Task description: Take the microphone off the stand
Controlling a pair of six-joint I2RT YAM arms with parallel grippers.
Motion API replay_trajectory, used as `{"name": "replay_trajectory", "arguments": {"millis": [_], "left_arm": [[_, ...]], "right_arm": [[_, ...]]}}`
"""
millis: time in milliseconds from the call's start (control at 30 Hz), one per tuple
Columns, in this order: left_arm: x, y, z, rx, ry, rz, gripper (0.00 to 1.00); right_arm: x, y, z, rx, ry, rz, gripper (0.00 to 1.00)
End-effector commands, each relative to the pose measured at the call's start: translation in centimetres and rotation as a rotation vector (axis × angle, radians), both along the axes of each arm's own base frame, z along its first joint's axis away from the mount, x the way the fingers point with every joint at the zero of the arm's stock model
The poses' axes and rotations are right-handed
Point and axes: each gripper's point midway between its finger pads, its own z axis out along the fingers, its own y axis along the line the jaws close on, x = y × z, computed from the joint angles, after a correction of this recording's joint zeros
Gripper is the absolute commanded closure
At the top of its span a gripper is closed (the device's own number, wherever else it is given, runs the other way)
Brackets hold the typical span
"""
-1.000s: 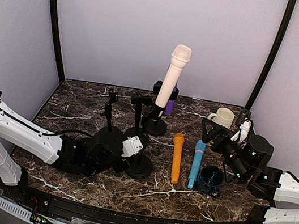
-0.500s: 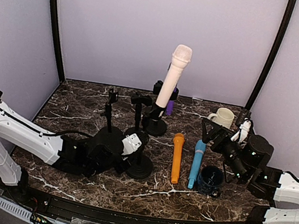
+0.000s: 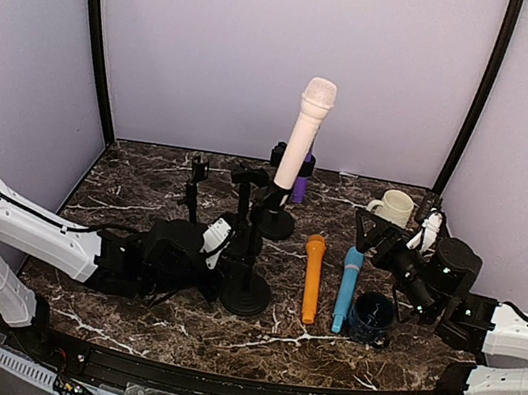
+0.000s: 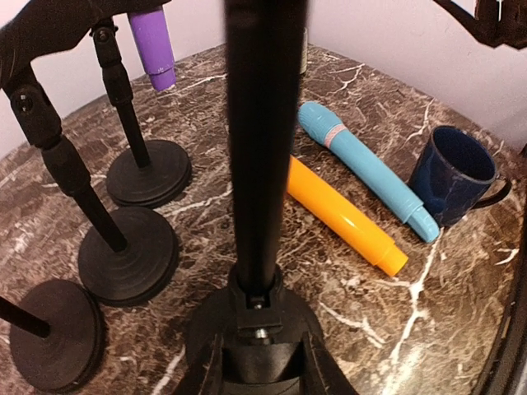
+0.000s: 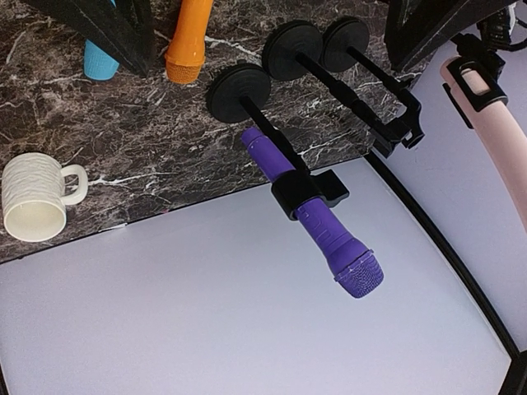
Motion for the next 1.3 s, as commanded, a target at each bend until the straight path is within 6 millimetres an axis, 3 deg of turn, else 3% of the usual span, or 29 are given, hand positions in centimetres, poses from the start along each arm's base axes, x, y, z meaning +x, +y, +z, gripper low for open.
{"name": "replay_trajectory", "arguments": {"millis": [0, 367, 600, 700, 800, 833, 867, 933, 1100, 1267], "left_arm": [[-1.5, 0.6, -2.3, -0.099, 0.219, -0.036, 0.96], [-1.8, 1.5, -3.3, -0.387, 0.583, 0.006, 0.98], [-1.4, 1.6, -2.0, -0.548, 0.672, 0.009, 0.96], [-1.2, 1.5, -1.2, -0.549, 0.643, -0.001, 0.82], [-0.5, 1.9, -0.5, -0.49, 0.558, -0.002, 0.55], [-0.2, 1.8, 1.0, -0.494, 0.517, -0.015, 0.51], [0.1, 2.3, 0.8, -0.437, 0.476, -0.004, 0.44], [0.6, 3.0, 2.4, -0.384, 0.377, -0.001, 0.37], [1.1, 5.2, 4.6, -0.244, 0.165, -0.012, 0.31], [0.7, 5.0, 5.9, -0.175, 0.064, -0.044, 0.29]], "right_arm": [[0.2, 0.0, 1.3, 0.046, -0.023, -0.002, 0.02], [0.1, 0.3, 1.4, 0.057, -0.02, 0.011, 0.02], [0.1, 0.4, 1.4, 0.061, -0.018, 0.018, 0.02], [0.1, 0.4, 1.4, 0.061, -0.018, 0.02, 0.02], [0.1, 0.4, 1.4, 0.059, -0.017, 0.02, 0.02], [0.1, 0.4, 1.3, 0.056, -0.016, 0.019, 0.02], [0.1, 0.4, 1.4, 0.055, -0.016, 0.02, 0.02], [0.1, 0.4, 1.2, 0.05, -0.015, 0.018, 0.02], [0.2, 0.4, 0.9, 0.047, -0.009, 0.015, 0.02], [0.0, 1.5, 1.5, 0.038, -0.035, 0.065, 0.02]]}}
